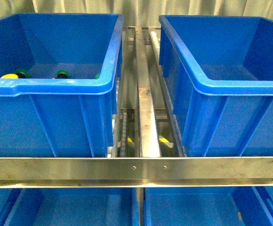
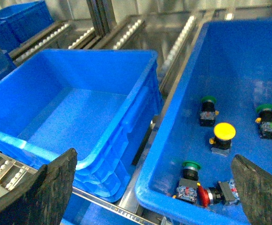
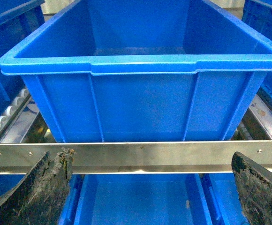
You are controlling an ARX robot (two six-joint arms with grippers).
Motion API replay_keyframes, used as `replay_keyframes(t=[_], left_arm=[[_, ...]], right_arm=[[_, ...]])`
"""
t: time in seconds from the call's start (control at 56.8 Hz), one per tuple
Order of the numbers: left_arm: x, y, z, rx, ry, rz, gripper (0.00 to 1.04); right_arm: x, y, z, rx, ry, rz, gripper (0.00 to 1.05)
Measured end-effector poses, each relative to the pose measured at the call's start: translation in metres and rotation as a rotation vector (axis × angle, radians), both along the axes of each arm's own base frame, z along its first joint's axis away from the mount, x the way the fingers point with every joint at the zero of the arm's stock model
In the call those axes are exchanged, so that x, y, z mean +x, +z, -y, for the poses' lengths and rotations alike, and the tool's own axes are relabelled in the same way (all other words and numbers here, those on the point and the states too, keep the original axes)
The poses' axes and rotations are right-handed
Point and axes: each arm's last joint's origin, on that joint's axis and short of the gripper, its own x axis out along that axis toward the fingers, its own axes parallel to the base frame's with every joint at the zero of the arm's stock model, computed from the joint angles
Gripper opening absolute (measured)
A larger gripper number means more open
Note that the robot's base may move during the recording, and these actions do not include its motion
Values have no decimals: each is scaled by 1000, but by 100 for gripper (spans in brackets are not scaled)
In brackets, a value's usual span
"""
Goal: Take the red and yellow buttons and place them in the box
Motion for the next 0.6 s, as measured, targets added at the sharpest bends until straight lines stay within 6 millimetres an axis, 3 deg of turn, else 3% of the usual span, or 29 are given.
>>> replay_keyframes(t=[0.229,0.37,0.599], left_arm=[[84,17,44,14,9,-196,97],[139,5,50,51,110,-261,97],[180,-20,46,47,131,-342,97]], right_arm=[[0,0,0,0,0,0,99],[0,0,0,0,0,0,99],[0,0,0,0,0,0,99]])
